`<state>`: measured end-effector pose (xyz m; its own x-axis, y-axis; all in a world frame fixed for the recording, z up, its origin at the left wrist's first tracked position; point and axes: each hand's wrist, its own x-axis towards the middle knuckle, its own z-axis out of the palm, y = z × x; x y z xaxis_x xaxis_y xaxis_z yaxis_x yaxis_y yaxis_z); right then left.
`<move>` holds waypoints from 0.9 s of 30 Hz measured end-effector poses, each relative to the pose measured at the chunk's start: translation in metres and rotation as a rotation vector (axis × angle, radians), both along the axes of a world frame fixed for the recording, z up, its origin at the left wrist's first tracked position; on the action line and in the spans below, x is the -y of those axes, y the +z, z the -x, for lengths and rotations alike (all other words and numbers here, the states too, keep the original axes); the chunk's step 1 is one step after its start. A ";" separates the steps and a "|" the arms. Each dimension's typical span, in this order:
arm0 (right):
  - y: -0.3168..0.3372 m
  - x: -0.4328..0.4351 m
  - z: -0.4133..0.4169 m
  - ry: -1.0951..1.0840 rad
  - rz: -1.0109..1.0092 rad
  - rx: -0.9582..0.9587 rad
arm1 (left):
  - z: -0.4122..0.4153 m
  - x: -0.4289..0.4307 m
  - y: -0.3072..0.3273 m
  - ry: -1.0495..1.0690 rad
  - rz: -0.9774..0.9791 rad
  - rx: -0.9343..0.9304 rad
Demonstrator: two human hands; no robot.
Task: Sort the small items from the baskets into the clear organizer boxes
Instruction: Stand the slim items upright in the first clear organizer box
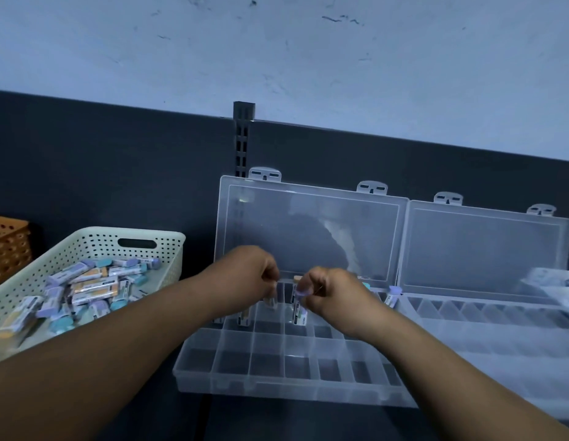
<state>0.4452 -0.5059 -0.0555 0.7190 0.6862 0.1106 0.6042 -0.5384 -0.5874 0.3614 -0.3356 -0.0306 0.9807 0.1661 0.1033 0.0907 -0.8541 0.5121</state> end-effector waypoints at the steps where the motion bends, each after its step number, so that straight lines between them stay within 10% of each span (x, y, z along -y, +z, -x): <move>1: -0.002 -0.001 -0.001 0.001 0.008 0.006 | -0.001 0.000 -0.001 -0.003 -0.013 -0.010; 27: -0.003 -0.005 -0.005 -0.028 0.110 0.050 | -0.010 -0.007 -0.032 -0.138 -0.282 0.068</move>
<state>0.4506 -0.5012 -0.0583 0.7337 0.6756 0.0720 0.6149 -0.6153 -0.4933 0.3712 -0.3289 -0.0627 0.9812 -0.0123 0.1925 -0.0620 -0.9651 0.2545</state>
